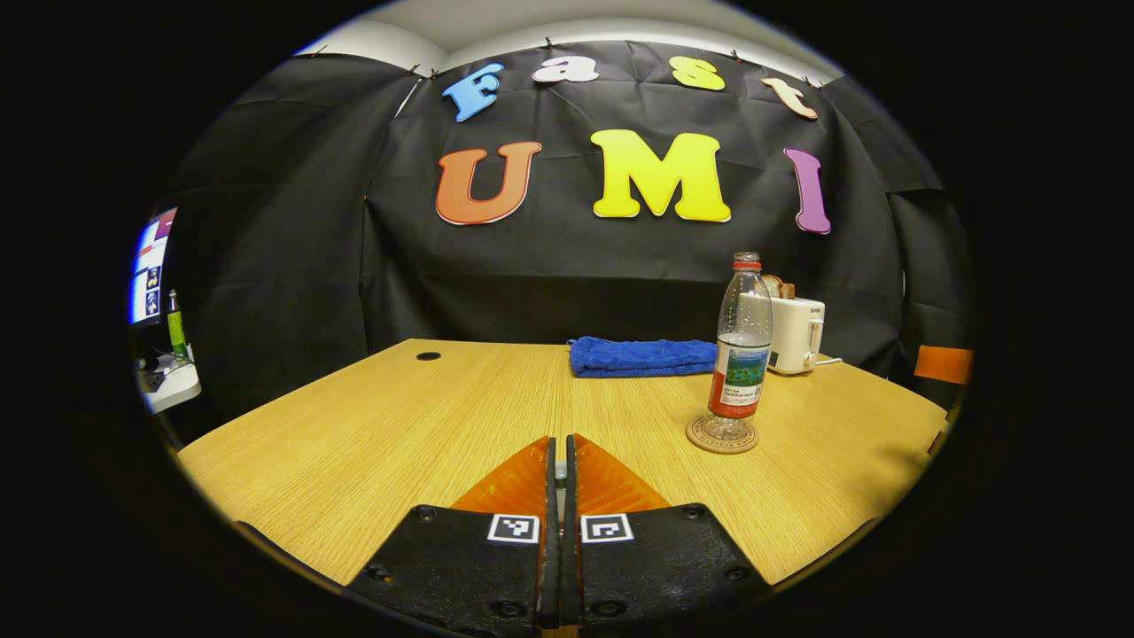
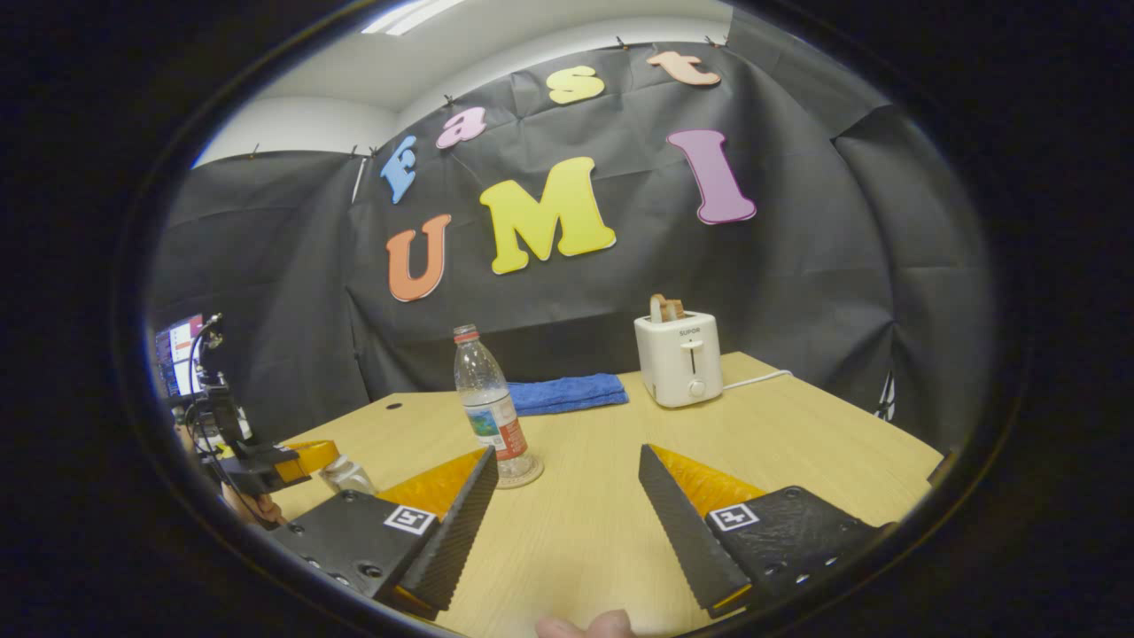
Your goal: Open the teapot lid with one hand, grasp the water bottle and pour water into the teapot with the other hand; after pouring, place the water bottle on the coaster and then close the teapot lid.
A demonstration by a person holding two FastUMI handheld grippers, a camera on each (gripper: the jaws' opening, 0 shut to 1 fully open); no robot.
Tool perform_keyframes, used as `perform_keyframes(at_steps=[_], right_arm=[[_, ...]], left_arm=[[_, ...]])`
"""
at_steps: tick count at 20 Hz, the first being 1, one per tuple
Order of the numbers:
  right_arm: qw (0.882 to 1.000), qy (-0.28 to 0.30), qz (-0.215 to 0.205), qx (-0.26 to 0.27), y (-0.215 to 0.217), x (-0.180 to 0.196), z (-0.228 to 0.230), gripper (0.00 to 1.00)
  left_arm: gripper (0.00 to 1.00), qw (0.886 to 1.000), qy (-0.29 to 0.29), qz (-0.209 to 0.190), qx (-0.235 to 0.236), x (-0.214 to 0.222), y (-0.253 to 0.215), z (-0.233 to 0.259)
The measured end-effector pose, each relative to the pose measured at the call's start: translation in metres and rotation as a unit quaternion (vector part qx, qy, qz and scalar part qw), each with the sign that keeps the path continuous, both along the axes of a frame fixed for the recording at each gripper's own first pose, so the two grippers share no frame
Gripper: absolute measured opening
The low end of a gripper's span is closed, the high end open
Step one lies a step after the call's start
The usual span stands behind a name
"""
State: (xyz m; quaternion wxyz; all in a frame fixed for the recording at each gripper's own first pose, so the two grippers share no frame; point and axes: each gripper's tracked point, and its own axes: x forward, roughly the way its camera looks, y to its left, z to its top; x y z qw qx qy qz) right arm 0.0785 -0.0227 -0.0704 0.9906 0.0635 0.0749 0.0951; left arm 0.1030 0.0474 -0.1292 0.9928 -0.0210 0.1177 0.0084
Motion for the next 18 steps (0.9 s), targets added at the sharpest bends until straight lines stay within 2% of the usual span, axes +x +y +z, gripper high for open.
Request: perform_keyframes(at_steps=[3,4,6,7,8,9,14,15,16,18], right_arm=[[1.0,-0.003,-0.001,0.001,-0.002,0.0,0.002,0.96],[1.0,-0.003,-0.002,0.002,-0.002,-0.001,0.002,0.96],[1.0,-0.004,-0.002,0.003,-0.002,-0.001,0.003,0.96],[1.0,-0.004,-0.002,0.006,-0.001,-0.003,0.003,0.96],[1.0,-0.004,-0.001,0.008,0.0,-0.003,0.003,0.96],[1.0,-0.004,0.0,0.01,0.002,-0.003,0.003,0.96],[0.999,-0.031,-0.011,-0.026,0.012,-0.01,0.01,0.96],[0.999,-0.038,-0.017,-0.033,0.015,-0.013,0.016,0.92],[0.998,-0.047,-0.021,-0.04,0.019,-0.017,0.021,0.96],[0.996,-0.069,-0.027,-0.053,0.027,-0.026,0.034,0.92]], left_arm=[[0.08,1.0,0.004,0.006,0.01,0.0,0.0,-0.002],[0.16,1.0,0.003,0.01,0.018,0.0,0.002,-0.001],[0.52,1.0,0.001,0.018,0.023,-0.002,0.004,0.003],[0.77,0.999,-0.008,0.027,0.025,-0.004,0.008,0.011],[0.93,0.999,-0.019,0.035,0.03,-0.007,0.011,0.021],[1.0,0.998,-0.034,0.045,0.036,-0.011,0.014,0.036],[0.99,0.994,-0.096,0.056,0.022,-0.032,0.007,0.107],[0.99,0.993,-0.107,0.053,0.021,-0.038,-0.001,0.119],[0.99,0.992,-0.117,0.047,0.024,-0.044,-0.009,0.128],[0.99,0.991,-0.128,0.022,0.028,-0.053,-0.031,0.137]])
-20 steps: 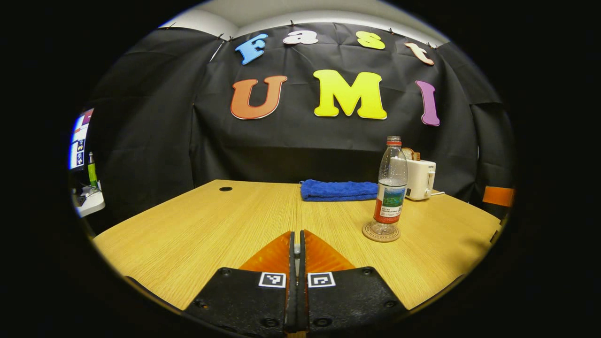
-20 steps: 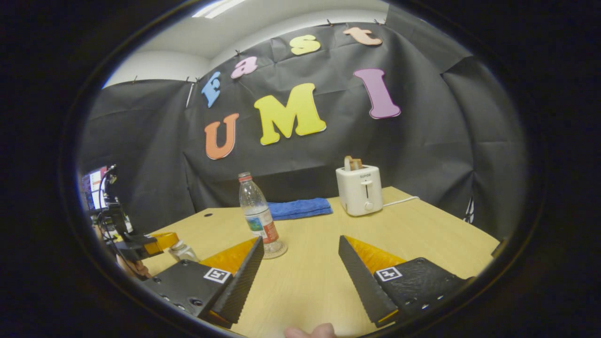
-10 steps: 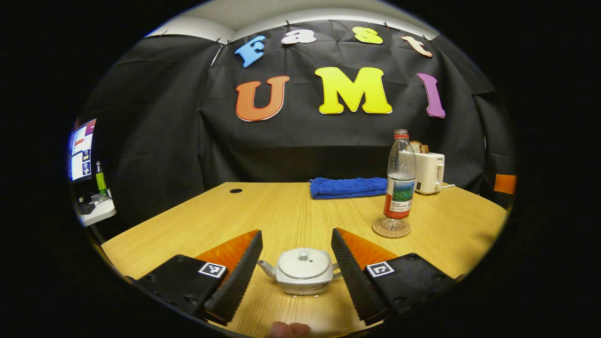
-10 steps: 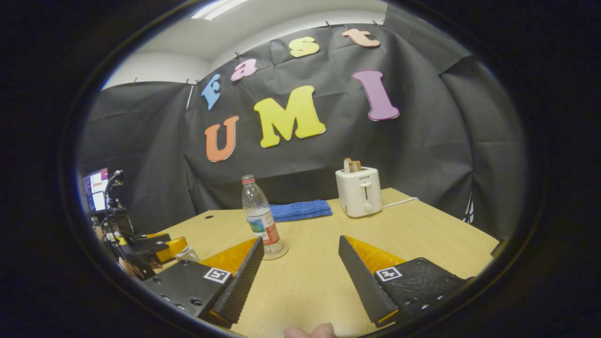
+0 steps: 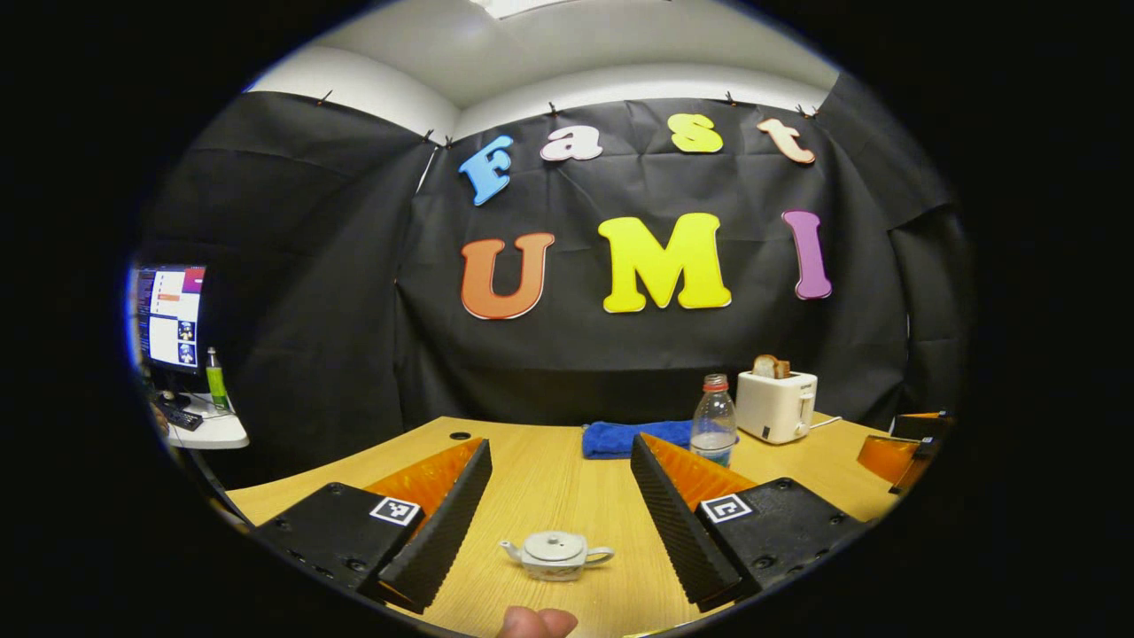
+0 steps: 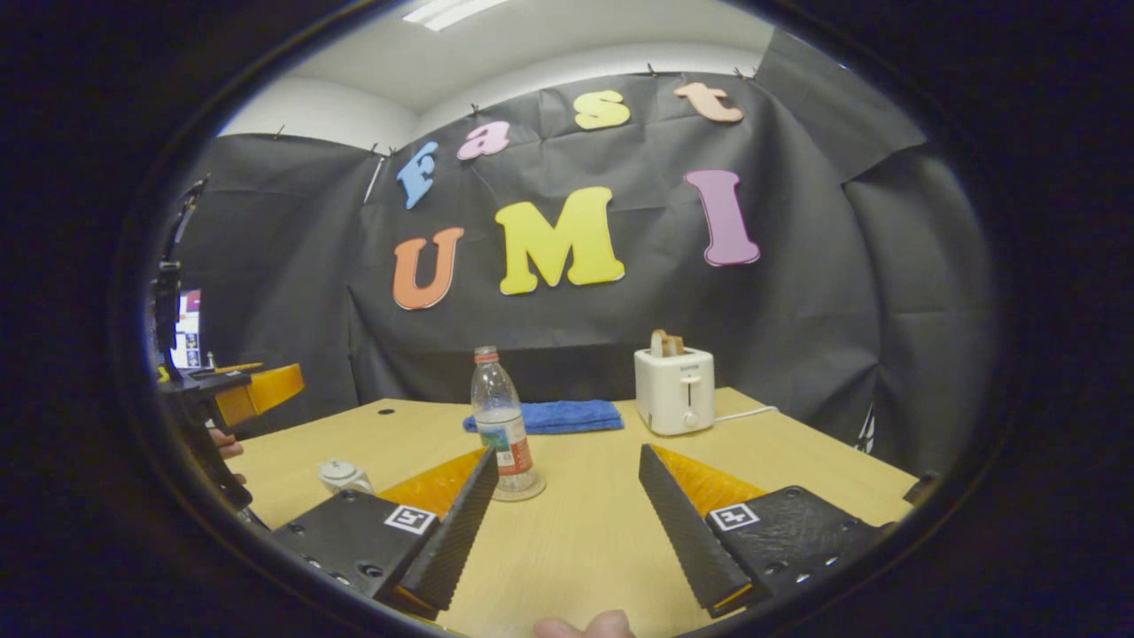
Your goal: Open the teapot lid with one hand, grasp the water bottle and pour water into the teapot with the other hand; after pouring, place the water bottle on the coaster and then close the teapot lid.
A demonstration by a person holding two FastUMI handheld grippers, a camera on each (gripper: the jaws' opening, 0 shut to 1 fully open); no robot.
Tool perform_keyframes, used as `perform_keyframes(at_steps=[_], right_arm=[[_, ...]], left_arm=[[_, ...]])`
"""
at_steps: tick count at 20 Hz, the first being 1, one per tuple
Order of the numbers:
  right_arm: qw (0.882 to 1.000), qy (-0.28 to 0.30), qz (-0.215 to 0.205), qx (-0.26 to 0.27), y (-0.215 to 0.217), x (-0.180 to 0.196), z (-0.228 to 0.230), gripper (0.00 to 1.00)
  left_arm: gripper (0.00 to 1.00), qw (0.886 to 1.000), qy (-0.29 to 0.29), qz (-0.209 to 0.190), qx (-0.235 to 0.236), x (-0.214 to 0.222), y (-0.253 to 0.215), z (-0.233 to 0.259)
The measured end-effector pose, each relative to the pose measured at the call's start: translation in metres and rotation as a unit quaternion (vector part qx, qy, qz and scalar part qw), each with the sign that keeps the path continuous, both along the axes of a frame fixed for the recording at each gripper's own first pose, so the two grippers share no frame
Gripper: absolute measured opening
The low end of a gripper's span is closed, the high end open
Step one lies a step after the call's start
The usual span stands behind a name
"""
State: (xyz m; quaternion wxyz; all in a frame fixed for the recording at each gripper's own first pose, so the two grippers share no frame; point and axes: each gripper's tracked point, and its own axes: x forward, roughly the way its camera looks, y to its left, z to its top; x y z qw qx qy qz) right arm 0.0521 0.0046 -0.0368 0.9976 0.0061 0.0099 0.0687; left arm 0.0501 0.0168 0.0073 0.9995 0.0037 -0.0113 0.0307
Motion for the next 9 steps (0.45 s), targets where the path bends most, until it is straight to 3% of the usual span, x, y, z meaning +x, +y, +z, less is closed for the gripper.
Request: perform_keyframes(at_steps=[1,4,9], right_arm=[[1.0,-0.012,-0.005,-0.005,0.002,-0.005,0.006,0.96],[0.999,-0.039,-0.005,-0.013,0.012,-0.02,0.016,0.92],[0.998,-0.063,-0.006,-0.008,0.009,-0.048,0.019,0.96]], left_arm=[[0.99,1.0,-0.003,-0.004,0.002,-0.006,-0.006,0.0],[0.98,1.0,-0.007,-0.006,0.006,-0.023,-0.018,-0.003],[0.98,1.0,-0.011,-0.004,-0.016,-0.053,-0.02,-0.013]])
